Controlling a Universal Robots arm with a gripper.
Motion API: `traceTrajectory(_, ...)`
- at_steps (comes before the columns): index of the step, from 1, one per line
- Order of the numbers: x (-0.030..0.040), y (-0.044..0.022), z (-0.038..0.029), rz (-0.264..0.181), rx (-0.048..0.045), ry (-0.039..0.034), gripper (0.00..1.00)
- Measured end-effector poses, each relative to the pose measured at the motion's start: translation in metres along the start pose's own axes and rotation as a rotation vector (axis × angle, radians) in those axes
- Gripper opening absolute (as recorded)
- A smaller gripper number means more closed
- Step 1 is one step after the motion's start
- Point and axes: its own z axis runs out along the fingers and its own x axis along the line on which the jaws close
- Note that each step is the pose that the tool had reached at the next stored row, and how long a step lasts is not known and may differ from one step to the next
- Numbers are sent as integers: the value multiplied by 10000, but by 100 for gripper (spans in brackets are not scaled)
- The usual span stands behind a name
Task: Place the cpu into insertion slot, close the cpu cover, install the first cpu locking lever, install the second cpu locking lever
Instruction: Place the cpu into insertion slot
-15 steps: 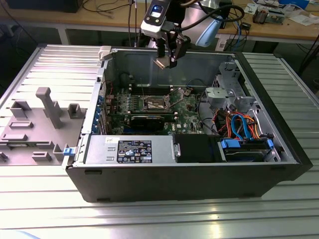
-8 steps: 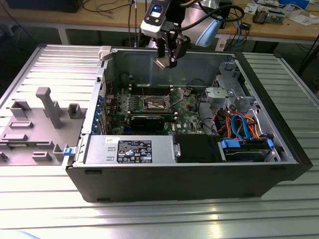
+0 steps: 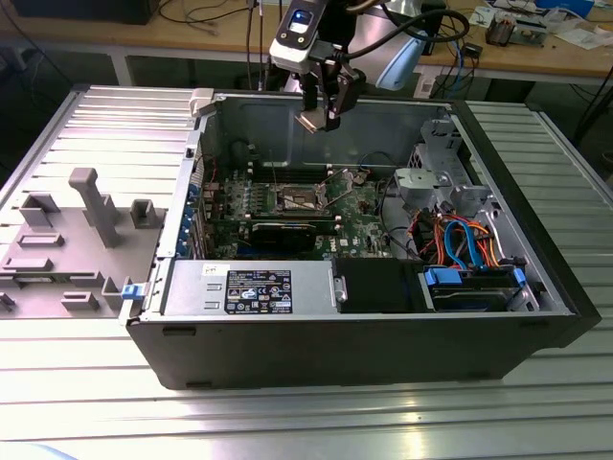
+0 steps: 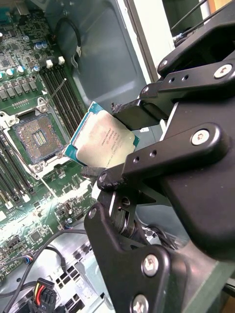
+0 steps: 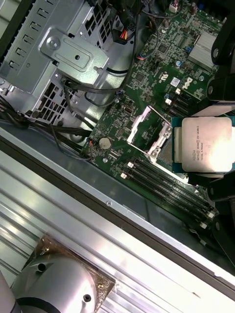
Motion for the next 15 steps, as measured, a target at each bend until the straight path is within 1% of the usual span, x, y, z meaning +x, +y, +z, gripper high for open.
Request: traceTrajectory(15,0,0,0,99,-2,-9,54)
